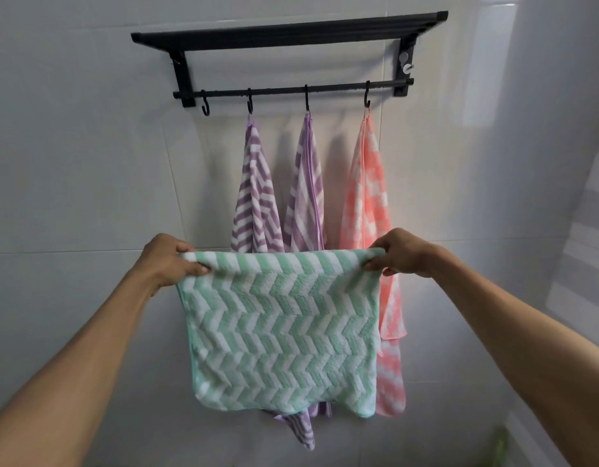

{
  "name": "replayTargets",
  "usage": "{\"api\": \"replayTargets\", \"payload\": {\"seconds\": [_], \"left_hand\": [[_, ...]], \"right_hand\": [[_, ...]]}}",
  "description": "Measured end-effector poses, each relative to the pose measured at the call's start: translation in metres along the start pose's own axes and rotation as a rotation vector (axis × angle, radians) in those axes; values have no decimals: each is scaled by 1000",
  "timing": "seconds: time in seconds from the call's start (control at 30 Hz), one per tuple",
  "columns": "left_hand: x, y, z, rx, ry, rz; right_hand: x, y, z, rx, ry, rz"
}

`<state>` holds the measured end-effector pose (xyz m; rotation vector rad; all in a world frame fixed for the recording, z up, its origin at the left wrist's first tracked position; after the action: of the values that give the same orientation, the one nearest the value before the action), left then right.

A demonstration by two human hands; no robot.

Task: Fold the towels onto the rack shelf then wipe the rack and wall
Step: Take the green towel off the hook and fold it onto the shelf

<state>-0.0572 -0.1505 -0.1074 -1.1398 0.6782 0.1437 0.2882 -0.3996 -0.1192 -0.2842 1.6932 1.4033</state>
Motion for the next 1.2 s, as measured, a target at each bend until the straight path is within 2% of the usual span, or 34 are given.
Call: {"api": "replayTargets", "payload": {"seconds": [0.1,0.2,0.27,0.33,0.4,0.47,0.53,0.6,0.67,0.73,0.8,0.9,0.97,1.03,1.1,1.2], "left_hand": [[-9,-3,4,41,-10,-53],[-33,-22,12,82,-69,-501],[-36,-31,12,123,28,-681],[-15,-13,-6,16,135,-609],[6,19,-21,-141,111,-549],[13,35,-23,-252,38,-639],[7,36,-13,-319,29,-779],[5,30,-16,-343,180,-783],[15,40,-26,-371,320,-675],[22,49,-32,-425,305,-687],[23,49,-32,-427,293,-800],[23,41,-35,-370,403,-775],[22,44,-36,-371,374,-726],[23,48,-36,-394,325,-777],[30,50,-43,-408,386,-788],[41,57,-55,-396,514,-711]], "right_hand": [[-4,-1,0,24,31,86],[-21,16,-1,-93,10,513],[-22,28,-5,-166,79,653],[4,25,-15,-126,229,518],[34,2,-19,-33,284,425],[46,-11,-20,17,230,531],[53,-11,-22,63,195,784],[63,-8,-29,95,275,948],[73,-16,-33,129,345,934],[77,-22,-35,132,335,941],[75,-21,-37,111,307,1070],[74,-18,-38,105,345,1098],[74,-20,-38,107,316,1073],[76,-21,-40,115,312,1164],[83,-25,-42,152,341,1216],[94,-35,-42,214,372,1107]]}}
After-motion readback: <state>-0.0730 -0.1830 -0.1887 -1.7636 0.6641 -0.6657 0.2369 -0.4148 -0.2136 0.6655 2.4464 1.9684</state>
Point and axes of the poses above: each hand's wrist, its own z-axis towards the middle knuckle, its own x-axis out of the palm, y = z × x, the point moved 5 cm from there along z, towards the middle knuckle, and after that the axes turned 5 degrees about -z, right-handed, at the moved point
